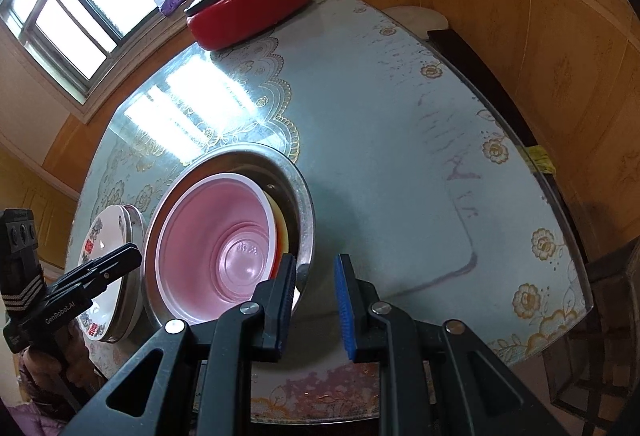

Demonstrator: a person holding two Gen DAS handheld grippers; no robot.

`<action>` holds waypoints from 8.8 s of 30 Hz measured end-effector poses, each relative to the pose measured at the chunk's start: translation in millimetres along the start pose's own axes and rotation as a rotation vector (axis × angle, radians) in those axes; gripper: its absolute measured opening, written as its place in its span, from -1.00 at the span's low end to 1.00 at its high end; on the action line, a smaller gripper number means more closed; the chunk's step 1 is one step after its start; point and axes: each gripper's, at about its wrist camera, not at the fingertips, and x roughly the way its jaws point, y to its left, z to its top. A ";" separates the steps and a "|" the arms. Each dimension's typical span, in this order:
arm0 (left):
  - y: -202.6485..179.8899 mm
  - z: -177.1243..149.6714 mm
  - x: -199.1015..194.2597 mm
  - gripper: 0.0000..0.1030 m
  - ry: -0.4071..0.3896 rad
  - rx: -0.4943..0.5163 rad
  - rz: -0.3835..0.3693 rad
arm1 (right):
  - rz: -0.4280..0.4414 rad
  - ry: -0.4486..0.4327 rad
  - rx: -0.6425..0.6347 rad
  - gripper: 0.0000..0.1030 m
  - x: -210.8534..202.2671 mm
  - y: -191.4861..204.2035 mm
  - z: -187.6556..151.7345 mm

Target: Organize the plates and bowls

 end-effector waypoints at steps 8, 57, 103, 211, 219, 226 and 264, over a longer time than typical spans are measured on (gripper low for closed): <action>-11.4 -2.1 9.6 -0.53 0.020 0.045 0.016 | -0.056 -0.017 -0.066 -0.75 12.6 13.8 -0.5; -33.3 -4.0 26.2 -0.48 0.039 0.052 -0.008 | -0.046 -0.057 -0.069 -0.38 1.9 24.0 13.2; -30.5 7.0 50.4 -0.48 0.030 0.057 0.079 | -0.065 0.024 -0.020 -0.57 33.3 -17.0 20.2; 171.6 -50.4 -103.8 -0.68 -0.120 -0.165 0.217 | 0.192 0.080 -0.284 -0.80 103.5 224.3 -11.4; 166.7 -49.0 -100.0 -0.65 -0.125 -0.144 0.263 | 0.205 0.084 -0.245 -0.80 101.9 220.8 -11.1; 172.3 -47.0 -98.8 -0.63 -0.122 -0.111 0.215 | 0.153 0.036 -0.186 -0.76 96.2 220.9 -17.8; 187.5 -48.5 -126.2 -0.39 -0.088 0.177 -0.024 | -0.038 -0.207 0.189 -0.57 45.9 233.6 -101.7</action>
